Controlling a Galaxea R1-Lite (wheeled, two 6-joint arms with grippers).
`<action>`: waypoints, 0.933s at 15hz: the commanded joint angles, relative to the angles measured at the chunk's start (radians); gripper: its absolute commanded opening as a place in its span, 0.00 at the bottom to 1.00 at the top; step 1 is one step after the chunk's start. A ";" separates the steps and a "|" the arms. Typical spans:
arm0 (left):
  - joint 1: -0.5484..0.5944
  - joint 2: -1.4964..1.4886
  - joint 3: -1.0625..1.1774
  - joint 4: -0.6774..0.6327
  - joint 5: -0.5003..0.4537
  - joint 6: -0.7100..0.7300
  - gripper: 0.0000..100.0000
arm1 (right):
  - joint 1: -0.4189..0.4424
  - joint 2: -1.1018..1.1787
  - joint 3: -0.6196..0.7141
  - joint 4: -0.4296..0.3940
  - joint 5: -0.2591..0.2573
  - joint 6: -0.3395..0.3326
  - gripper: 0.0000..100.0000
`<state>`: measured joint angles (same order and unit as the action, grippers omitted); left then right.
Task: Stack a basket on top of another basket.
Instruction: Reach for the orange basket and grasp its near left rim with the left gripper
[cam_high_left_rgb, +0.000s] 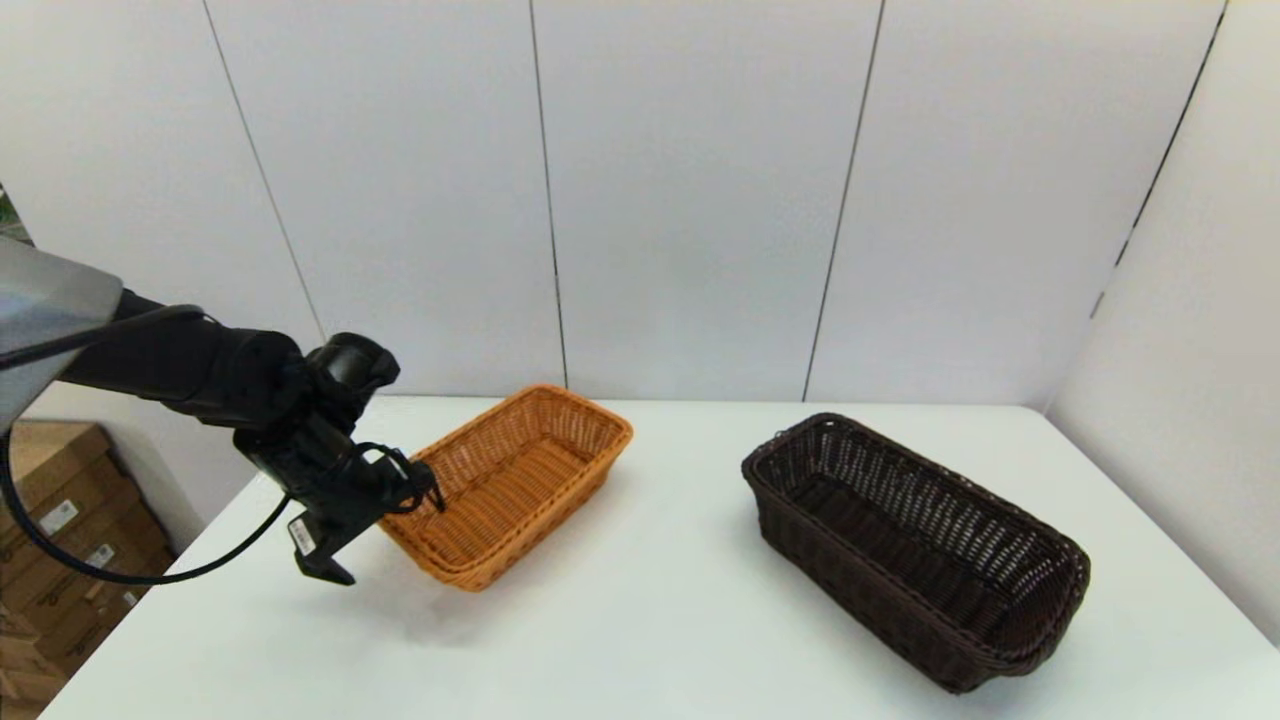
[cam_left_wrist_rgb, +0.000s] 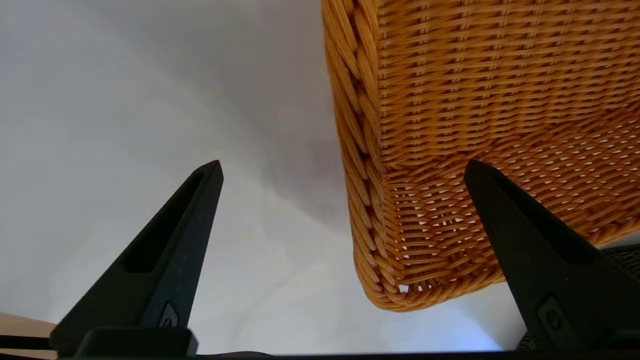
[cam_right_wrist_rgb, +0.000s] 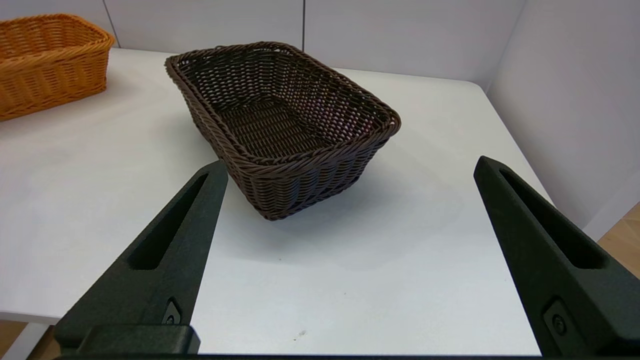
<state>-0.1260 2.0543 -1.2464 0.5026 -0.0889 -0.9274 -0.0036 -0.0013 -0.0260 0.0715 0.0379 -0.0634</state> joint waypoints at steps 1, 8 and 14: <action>-0.004 0.047 -0.019 -0.015 0.000 -0.005 1.00 | 0.001 0.001 0.000 0.001 0.000 -0.001 1.00; -0.004 0.133 -0.019 -0.078 0.001 -0.007 1.00 | -0.001 0.001 0.000 0.001 0.000 -0.001 1.00; -0.004 0.142 -0.019 -0.081 0.001 -0.010 0.00 | 0.001 0.001 0.000 0.001 0.000 -0.001 1.00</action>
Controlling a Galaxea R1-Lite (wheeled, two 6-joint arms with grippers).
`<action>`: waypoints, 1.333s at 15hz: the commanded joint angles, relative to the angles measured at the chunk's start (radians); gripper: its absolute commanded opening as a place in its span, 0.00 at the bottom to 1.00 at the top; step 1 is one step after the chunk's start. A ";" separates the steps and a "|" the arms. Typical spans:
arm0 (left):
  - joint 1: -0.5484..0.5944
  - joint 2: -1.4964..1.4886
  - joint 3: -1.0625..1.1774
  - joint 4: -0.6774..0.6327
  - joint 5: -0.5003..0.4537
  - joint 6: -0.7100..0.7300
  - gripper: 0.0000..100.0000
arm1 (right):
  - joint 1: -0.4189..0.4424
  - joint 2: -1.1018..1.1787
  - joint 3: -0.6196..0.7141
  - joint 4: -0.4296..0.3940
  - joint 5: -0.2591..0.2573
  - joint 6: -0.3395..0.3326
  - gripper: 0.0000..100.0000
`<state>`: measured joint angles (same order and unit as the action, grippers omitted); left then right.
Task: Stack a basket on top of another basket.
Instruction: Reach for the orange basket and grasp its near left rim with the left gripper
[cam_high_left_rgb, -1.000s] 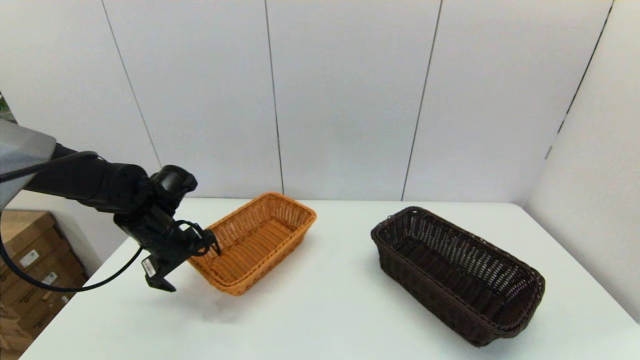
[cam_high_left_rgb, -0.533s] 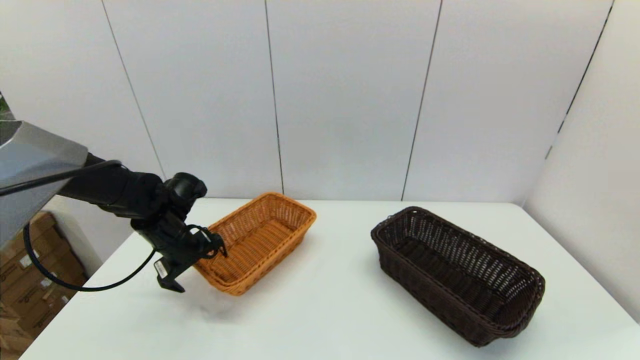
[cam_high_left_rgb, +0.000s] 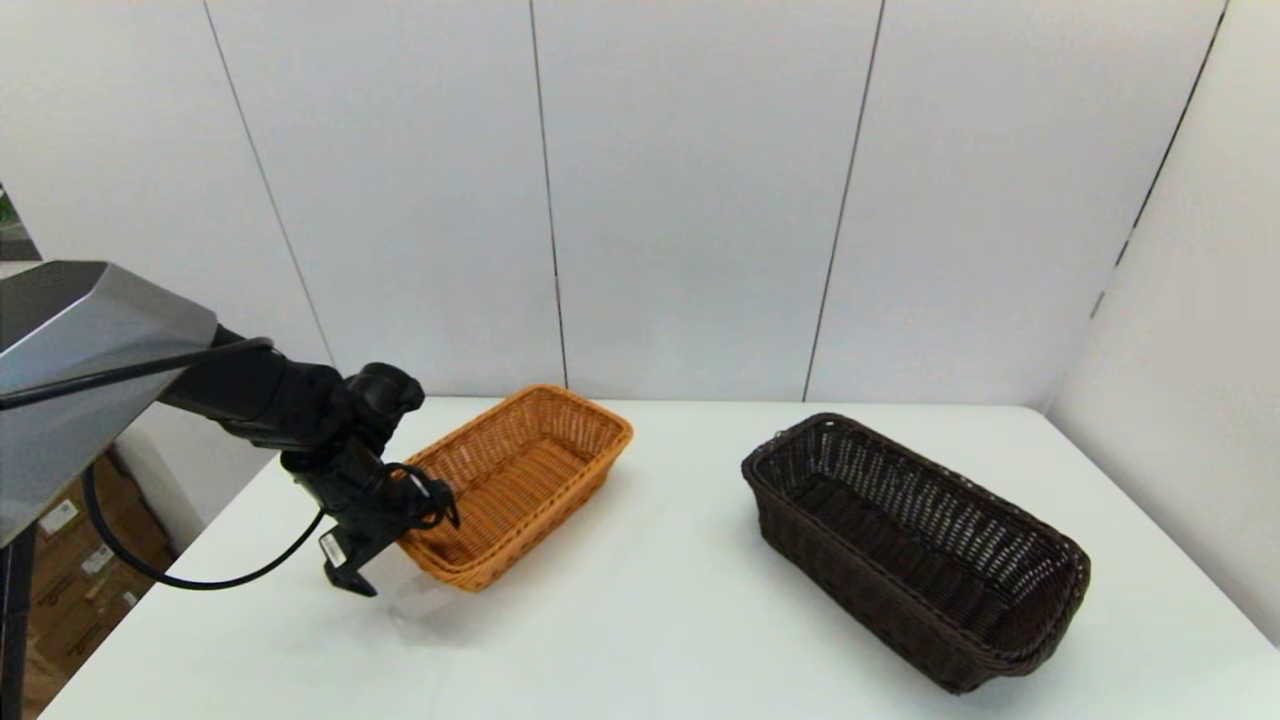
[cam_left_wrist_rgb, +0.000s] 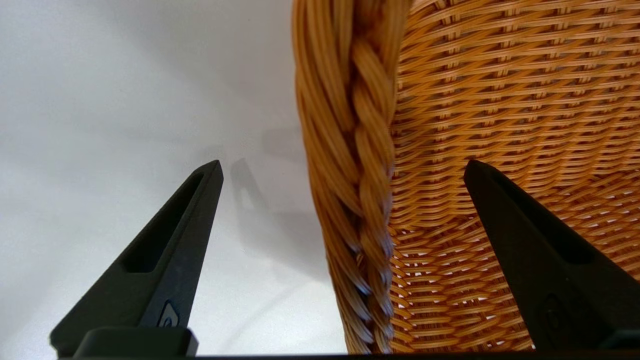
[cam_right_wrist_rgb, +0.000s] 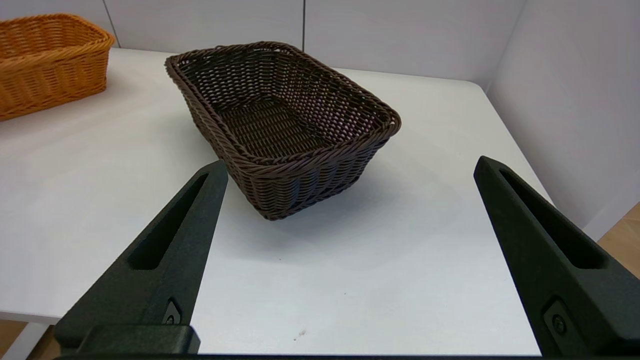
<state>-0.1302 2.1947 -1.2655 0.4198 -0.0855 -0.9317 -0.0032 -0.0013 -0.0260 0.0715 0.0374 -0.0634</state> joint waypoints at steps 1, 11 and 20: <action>0.000 0.002 -0.002 0.002 -0.002 -0.006 0.00 | 0.000 0.001 0.000 0.001 0.001 -0.001 1.00; 0.000 0.008 -0.003 -0.013 0.004 -0.006 0.00 | 0.000 0.001 0.000 0.001 0.001 -0.001 1.00; -0.002 -0.093 -0.003 -0.010 -0.117 0.145 0.00 | 0.000 0.001 0.000 0.001 0.001 -0.001 1.00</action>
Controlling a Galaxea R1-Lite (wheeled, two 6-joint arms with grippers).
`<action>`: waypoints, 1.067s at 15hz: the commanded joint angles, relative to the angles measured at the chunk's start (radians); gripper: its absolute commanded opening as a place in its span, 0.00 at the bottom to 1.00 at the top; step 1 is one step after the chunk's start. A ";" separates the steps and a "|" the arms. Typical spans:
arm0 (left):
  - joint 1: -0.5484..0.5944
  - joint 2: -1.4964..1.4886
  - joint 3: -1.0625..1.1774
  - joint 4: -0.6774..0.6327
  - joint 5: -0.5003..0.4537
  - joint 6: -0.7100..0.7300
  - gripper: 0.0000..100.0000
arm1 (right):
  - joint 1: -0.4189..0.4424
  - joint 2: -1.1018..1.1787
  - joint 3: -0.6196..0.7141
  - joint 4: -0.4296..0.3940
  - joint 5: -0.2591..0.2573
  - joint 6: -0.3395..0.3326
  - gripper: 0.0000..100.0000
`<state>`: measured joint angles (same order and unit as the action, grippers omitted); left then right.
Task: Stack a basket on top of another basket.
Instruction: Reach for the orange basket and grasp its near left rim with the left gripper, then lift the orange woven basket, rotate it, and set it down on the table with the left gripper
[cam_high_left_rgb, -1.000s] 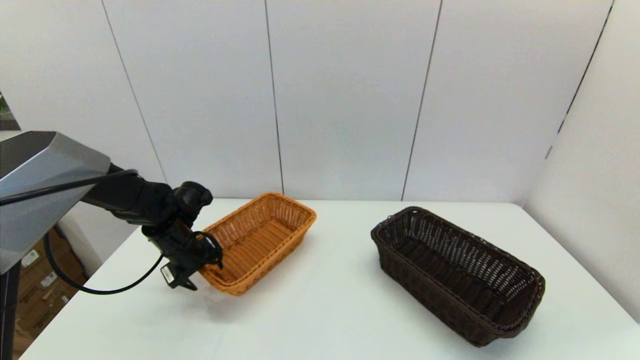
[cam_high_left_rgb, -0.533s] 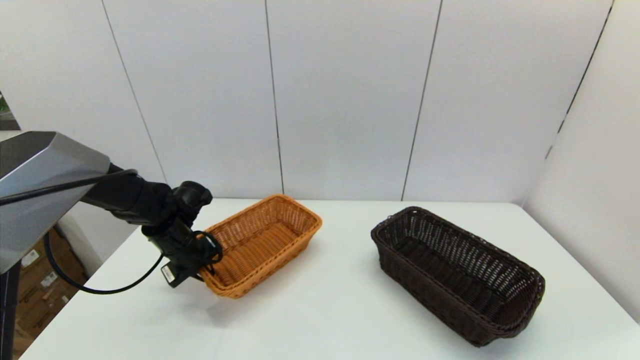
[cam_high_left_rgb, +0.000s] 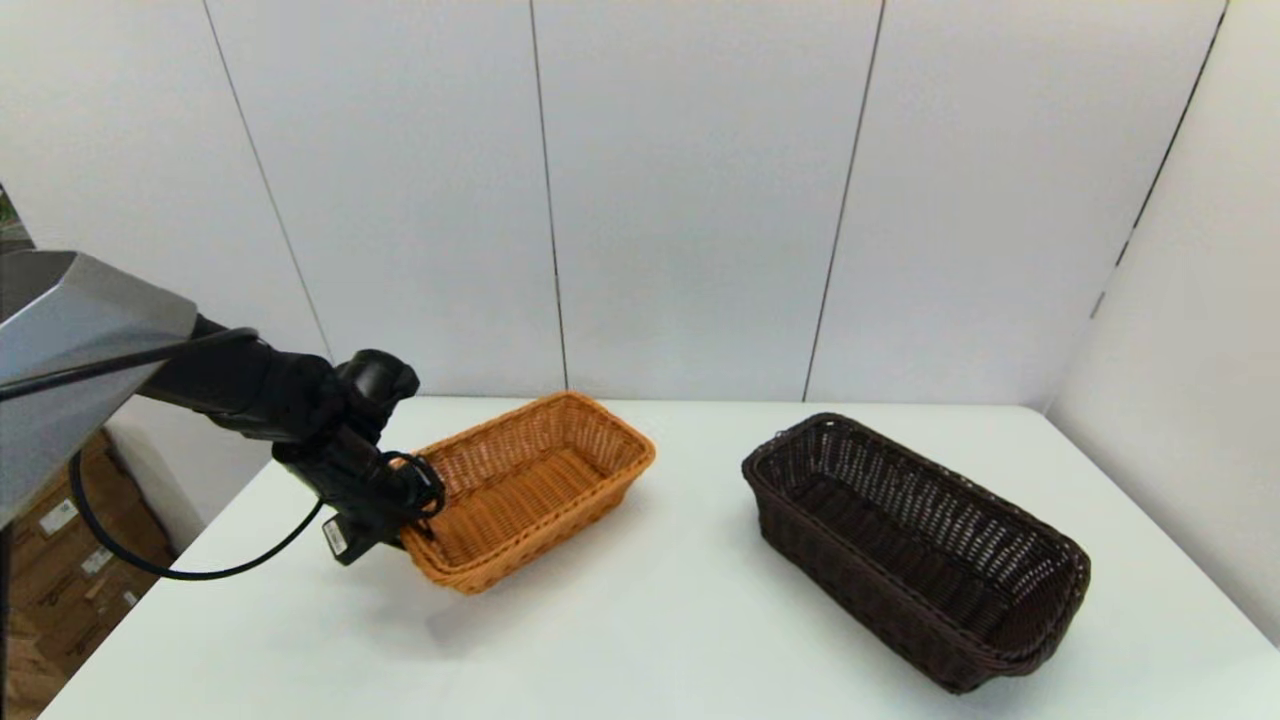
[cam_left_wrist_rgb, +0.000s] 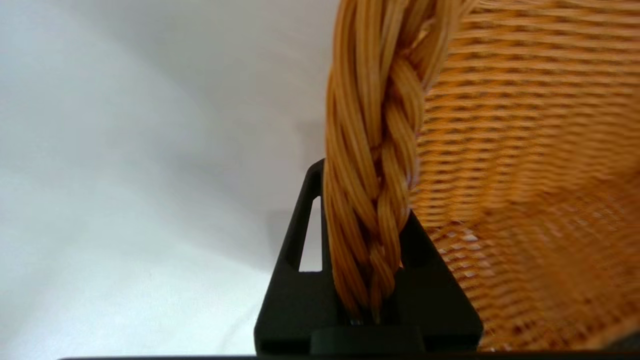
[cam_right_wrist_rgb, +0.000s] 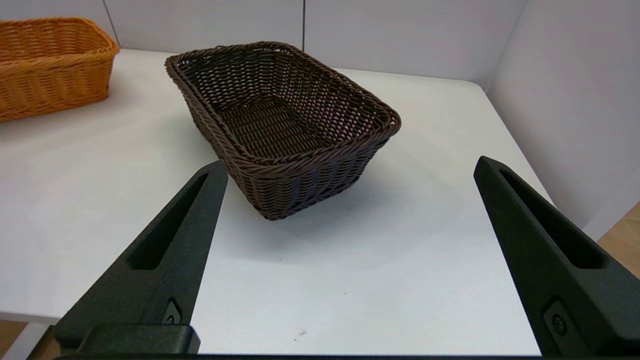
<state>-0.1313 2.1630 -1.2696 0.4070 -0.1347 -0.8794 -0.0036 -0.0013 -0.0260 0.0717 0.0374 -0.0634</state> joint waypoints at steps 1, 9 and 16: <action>-0.011 -0.075 0.003 0.003 -0.097 0.131 0.00 | 0.001 0.001 0.000 0.000 0.001 -0.001 1.00; -0.059 -0.095 0.064 0.007 -0.194 0.450 0.00 | -0.001 0.001 0.000 0.000 0.001 -0.001 1.00; -0.117 -0.052 0.038 0.003 -0.232 0.474 0.00 | 0.001 0.001 0.000 0.000 0.001 -0.001 1.00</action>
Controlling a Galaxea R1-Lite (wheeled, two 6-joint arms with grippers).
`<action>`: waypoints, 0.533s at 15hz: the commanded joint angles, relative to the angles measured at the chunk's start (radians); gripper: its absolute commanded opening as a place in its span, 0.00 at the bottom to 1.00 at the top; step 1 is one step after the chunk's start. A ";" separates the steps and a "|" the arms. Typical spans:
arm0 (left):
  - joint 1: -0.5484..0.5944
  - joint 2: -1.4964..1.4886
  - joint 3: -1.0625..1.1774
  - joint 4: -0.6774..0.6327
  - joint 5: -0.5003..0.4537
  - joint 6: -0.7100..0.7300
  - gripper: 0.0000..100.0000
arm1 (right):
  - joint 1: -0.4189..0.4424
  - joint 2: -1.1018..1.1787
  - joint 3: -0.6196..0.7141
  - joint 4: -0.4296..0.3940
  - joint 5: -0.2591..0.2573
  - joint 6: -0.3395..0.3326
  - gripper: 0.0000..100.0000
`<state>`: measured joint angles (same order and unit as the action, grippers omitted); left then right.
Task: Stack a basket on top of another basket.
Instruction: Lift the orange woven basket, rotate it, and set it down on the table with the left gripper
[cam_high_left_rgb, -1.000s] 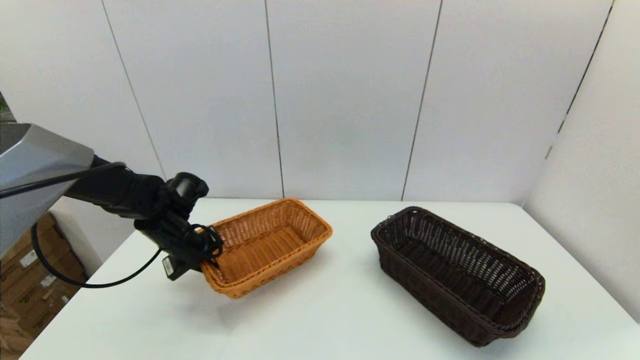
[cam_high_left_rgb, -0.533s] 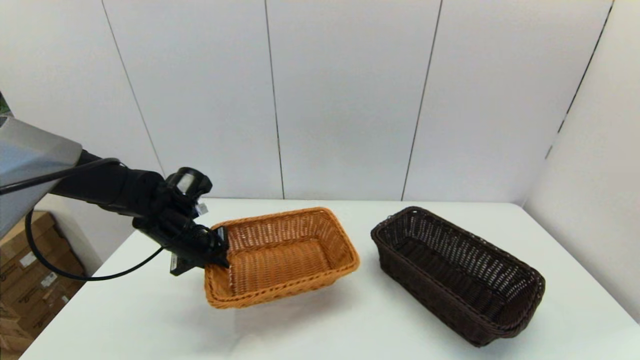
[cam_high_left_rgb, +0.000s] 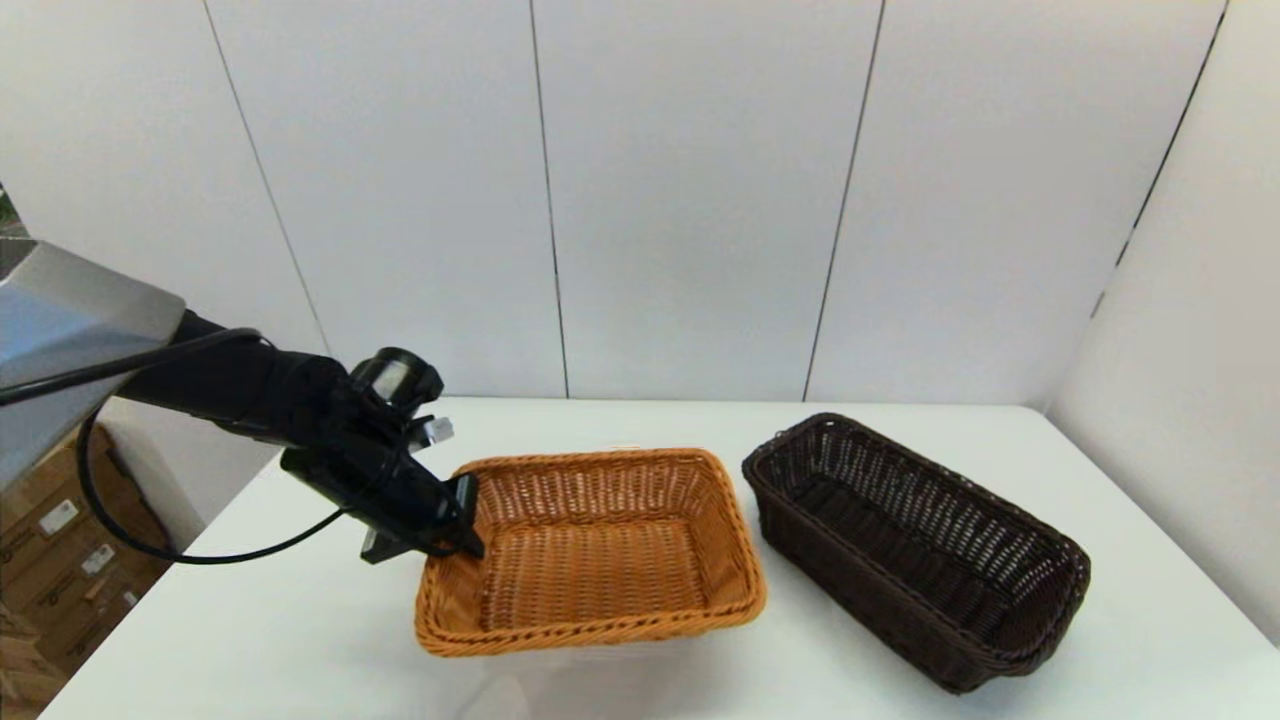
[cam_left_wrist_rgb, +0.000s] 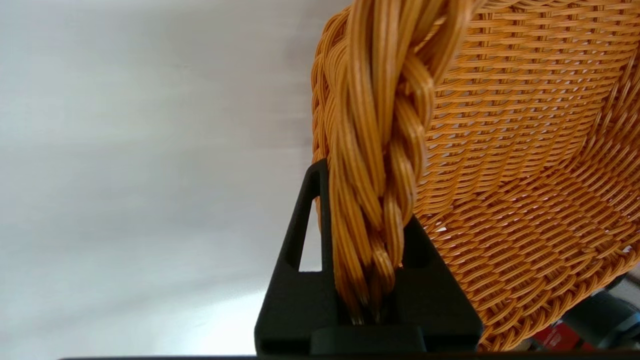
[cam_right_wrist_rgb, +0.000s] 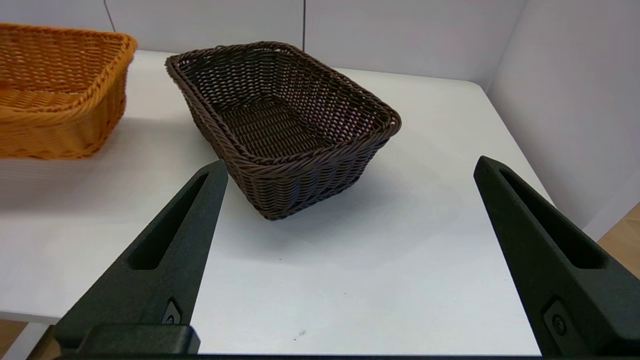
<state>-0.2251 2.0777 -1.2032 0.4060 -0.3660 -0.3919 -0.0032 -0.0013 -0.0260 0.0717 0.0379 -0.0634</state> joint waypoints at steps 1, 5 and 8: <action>-0.023 0.044 -0.032 0.004 -0.001 -0.015 0.00 | 0.000 0.001 0.000 0.000 0.000 -0.001 1.00; -0.023 0.076 -0.036 0.004 0.004 -0.036 0.00 | 0.000 0.001 0.000 0.000 0.000 -0.001 1.00; -0.023 0.096 -0.041 0.004 0.005 -0.039 0.00 | 0.000 0.001 0.000 0.000 0.000 -0.001 1.00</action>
<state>-0.2485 2.1538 -1.2398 0.4068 -0.3579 -0.4270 -0.0036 -0.0013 -0.0260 0.0715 0.0379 -0.0643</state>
